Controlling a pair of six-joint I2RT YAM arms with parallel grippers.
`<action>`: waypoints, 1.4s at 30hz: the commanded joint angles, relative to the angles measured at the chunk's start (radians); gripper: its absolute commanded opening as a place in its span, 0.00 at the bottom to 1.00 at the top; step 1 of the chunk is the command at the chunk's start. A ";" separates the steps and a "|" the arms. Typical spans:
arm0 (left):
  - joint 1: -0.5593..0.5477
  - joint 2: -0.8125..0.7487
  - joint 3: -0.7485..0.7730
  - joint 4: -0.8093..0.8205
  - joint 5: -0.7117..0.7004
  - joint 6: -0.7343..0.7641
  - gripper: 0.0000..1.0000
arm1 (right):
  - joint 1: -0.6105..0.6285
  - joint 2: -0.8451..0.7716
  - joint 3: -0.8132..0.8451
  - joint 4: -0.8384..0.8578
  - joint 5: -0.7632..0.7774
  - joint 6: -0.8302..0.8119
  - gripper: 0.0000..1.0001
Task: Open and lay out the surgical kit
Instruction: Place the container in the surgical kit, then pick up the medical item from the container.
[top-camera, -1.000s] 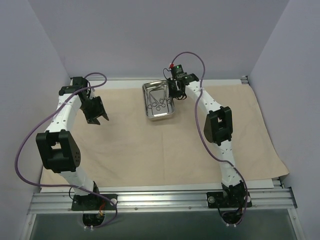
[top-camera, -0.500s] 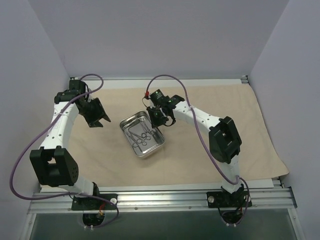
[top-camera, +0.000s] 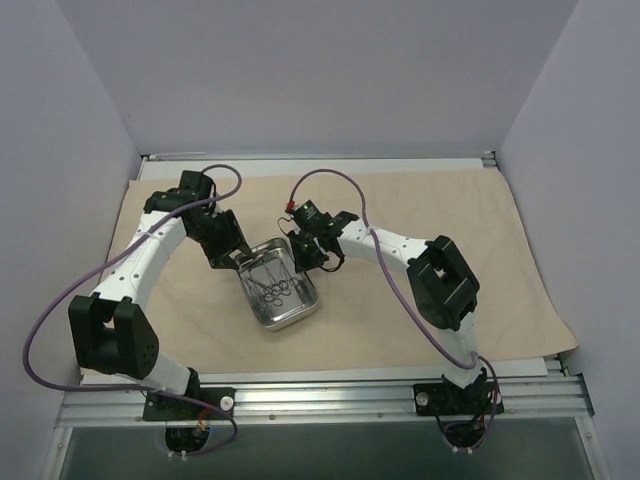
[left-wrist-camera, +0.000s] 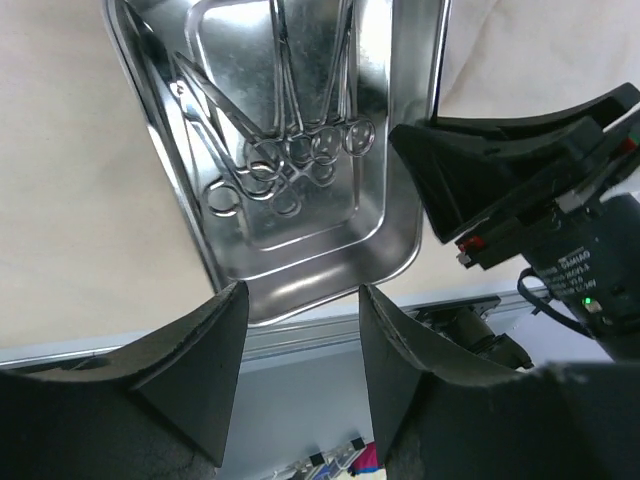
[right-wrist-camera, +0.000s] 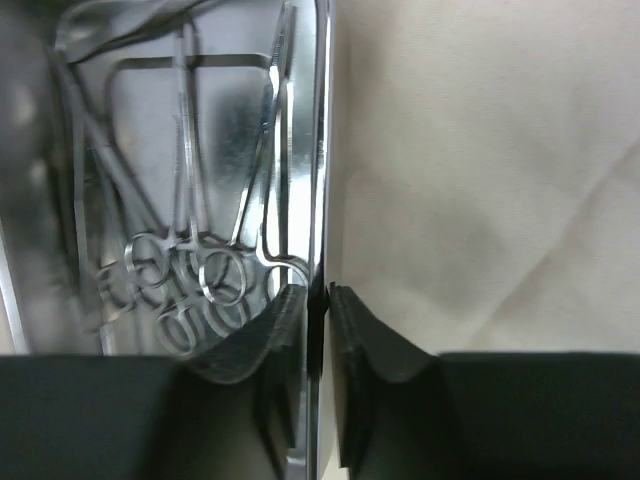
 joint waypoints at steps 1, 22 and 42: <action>-0.028 0.044 0.019 0.044 -0.018 -0.030 0.57 | 0.033 -0.047 -0.005 0.071 -0.028 0.063 0.20; -0.181 0.391 0.177 0.041 -0.267 -0.052 0.50 | -0.230 -0.423 -0.015 -0.193 0.133 -0.037 0.63; -0.212 0.510 0.101 0.165 -0.341 -0.062 0.40 | -0.424 -0.573 -0.137 -0.210 0.058 -0.088 0.62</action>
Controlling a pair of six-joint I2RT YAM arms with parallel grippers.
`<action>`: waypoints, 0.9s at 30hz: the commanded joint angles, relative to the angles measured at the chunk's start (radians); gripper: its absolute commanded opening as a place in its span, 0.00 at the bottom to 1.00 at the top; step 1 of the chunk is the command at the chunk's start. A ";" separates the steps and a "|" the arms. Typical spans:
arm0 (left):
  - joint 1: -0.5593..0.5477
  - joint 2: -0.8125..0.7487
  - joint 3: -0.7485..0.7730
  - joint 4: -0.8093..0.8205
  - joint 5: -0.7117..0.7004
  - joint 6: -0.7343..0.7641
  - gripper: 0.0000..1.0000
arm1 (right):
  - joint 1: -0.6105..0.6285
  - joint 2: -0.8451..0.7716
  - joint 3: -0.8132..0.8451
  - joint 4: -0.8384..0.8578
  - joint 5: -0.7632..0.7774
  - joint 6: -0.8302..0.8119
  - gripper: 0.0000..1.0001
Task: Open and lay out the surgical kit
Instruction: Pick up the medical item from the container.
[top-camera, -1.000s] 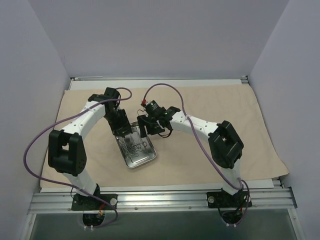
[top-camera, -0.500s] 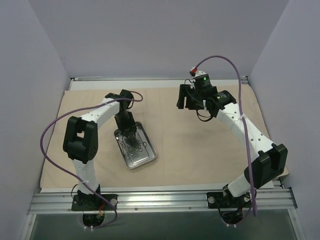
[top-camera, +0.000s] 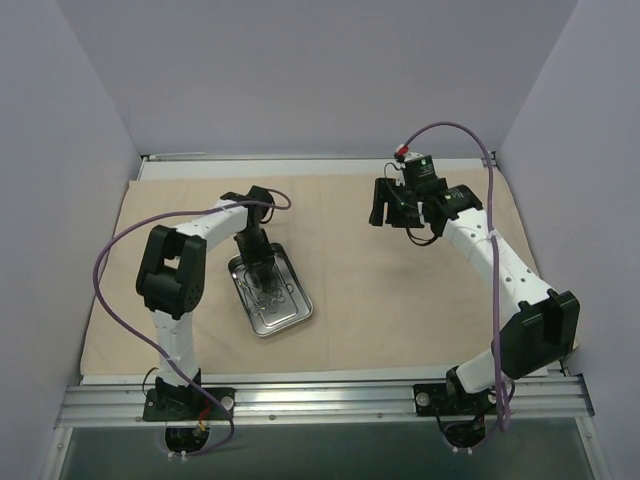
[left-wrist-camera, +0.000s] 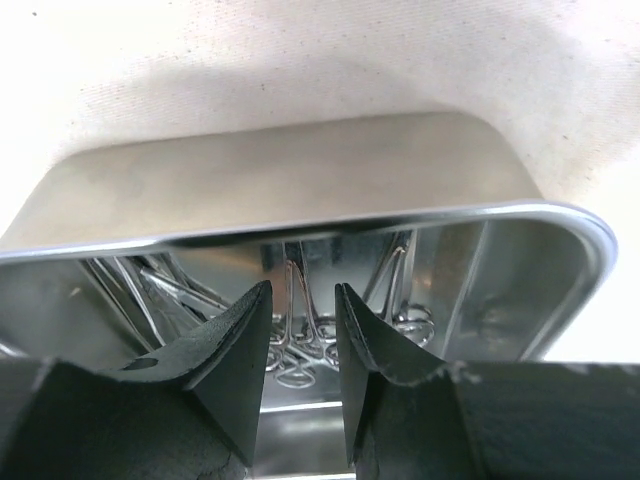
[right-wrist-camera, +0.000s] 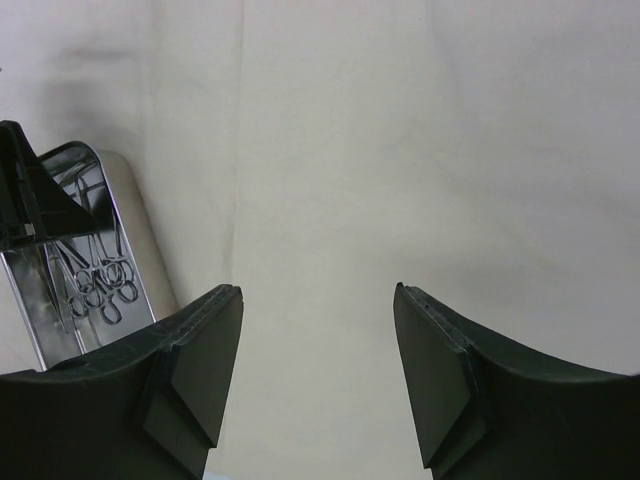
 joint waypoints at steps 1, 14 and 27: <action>-0.011 0.021 -0.015 0.054 -0.040 -0.006 0.40 | -0.021 -0.052 -0.015 -0.014 -0.013 -0.025 0.62; -0.024 0.037 -0.138 0.170 -0.054 -0.007 0.20 | -0.032 -0.077 -0.034 -0.013 -0.010 -0.019 0.62; -0.024 -0.132 -0.070 0.075 -0.008 0.078 0.02 | -0.030 -0.045 -0.017 0.018 -0.049 -0.008 0.62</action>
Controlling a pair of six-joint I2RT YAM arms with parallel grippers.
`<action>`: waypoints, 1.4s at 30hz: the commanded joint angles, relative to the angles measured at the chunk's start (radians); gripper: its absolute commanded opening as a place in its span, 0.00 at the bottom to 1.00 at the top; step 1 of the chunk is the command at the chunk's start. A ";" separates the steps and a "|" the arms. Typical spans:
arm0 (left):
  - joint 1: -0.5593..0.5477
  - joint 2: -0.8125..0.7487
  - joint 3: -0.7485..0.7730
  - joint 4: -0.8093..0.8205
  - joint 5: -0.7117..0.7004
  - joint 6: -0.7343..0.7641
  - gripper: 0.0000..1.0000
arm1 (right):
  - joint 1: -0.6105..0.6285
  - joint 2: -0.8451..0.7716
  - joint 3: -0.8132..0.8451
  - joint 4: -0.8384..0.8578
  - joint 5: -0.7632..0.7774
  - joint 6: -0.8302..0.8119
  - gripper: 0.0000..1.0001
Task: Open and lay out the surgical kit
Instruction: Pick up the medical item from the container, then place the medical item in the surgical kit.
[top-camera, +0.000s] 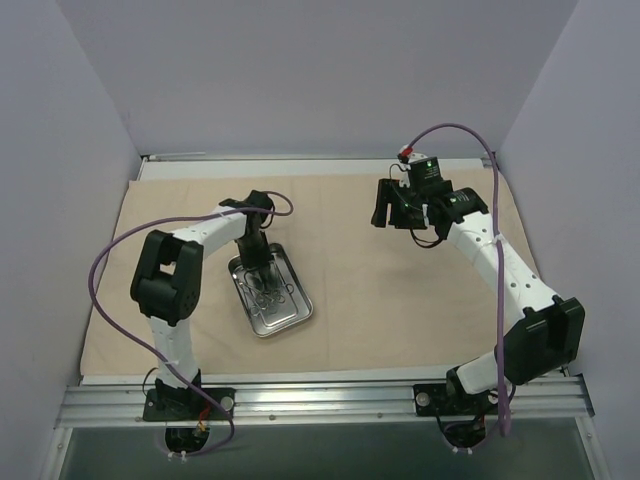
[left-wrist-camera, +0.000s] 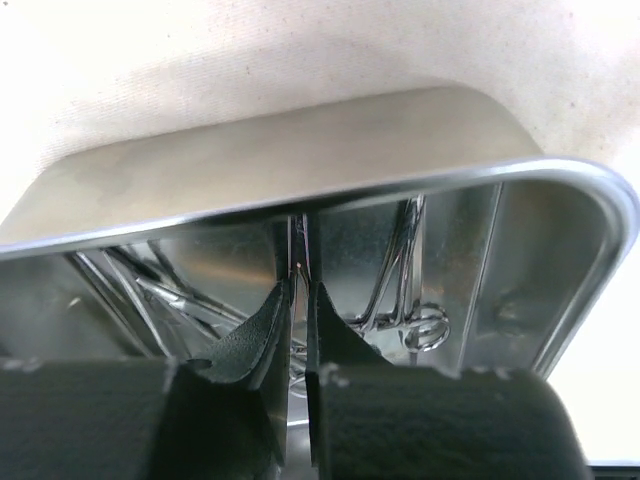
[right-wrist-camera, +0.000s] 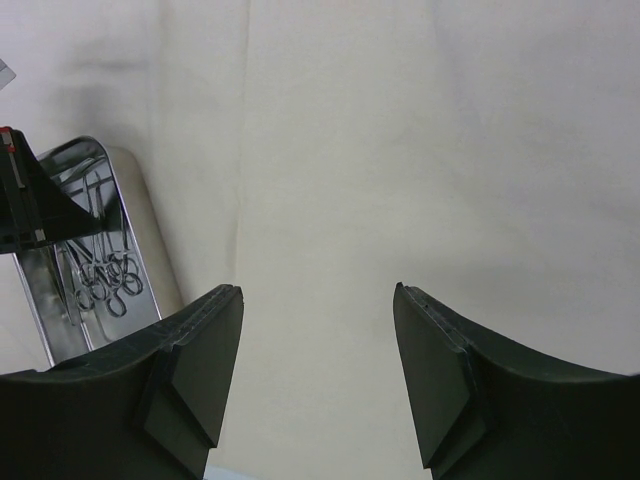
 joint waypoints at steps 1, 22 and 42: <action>-0.007 -0.094 0.022 -0.035 0.007 0.044 0.02 | -0.003 0.000 0.019 0.016 -0.033 0.002 0.62; -0.054 -0.371 -0.004 0.046 0.351 0.125 0.02 | 0.106 0.325 0.120 0.293 -0.683 0.172 0.66; -0.088 -0.370 0.033 0.066 0.358 0.090 0.02 | 0.234 0.428 0.177 0.300 -0.611 0.295 0.51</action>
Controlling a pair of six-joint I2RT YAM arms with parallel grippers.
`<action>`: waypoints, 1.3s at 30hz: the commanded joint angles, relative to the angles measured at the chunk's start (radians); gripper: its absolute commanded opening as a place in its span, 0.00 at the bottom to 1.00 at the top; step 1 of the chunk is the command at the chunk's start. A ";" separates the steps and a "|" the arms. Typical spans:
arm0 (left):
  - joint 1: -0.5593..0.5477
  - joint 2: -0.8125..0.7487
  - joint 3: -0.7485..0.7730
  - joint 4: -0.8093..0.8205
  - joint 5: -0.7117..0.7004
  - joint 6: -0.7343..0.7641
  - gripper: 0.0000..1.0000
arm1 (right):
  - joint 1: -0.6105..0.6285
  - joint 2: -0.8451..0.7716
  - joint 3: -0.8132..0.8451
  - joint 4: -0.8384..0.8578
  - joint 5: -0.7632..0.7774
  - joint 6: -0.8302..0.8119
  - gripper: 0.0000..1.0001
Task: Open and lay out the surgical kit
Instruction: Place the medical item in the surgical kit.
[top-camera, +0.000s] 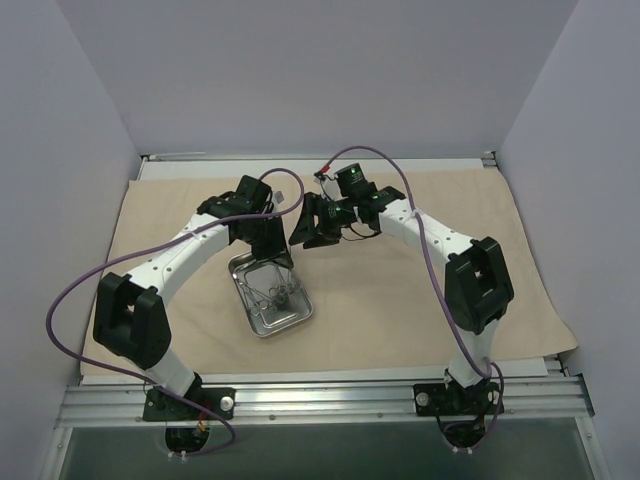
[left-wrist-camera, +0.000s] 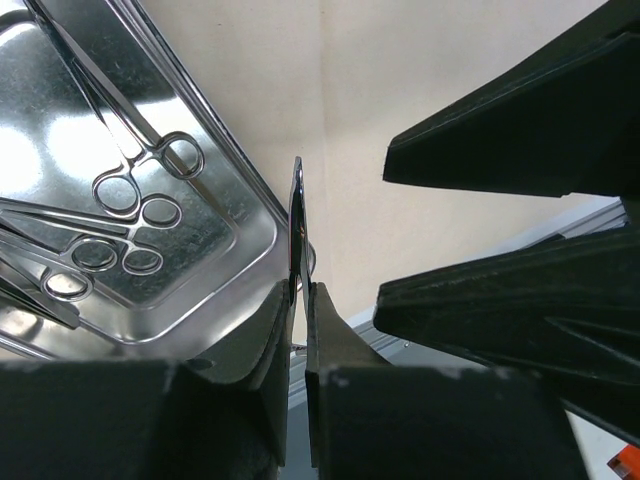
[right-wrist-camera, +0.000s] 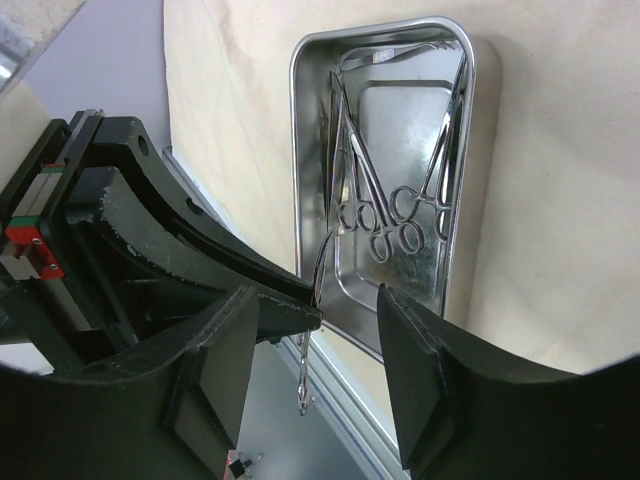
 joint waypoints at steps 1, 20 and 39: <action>-0.005 -0.031 0.055 0.039 0.022 -0.001 0.02 | 0.013 0.021 0.042 0.016 0.002 0.014 0.50; -0.005 -0.023 0.058 0.062 0.035 -0.010 0.02 | 0.045 0.085 0.064 0.036 -0.038 0.020 0.31; 0.083 -0.031 0.077 0.054 0.065 0.028 0.56 | -0.085 0.087 0.050 -0.045 -0.083 -0.141 0.00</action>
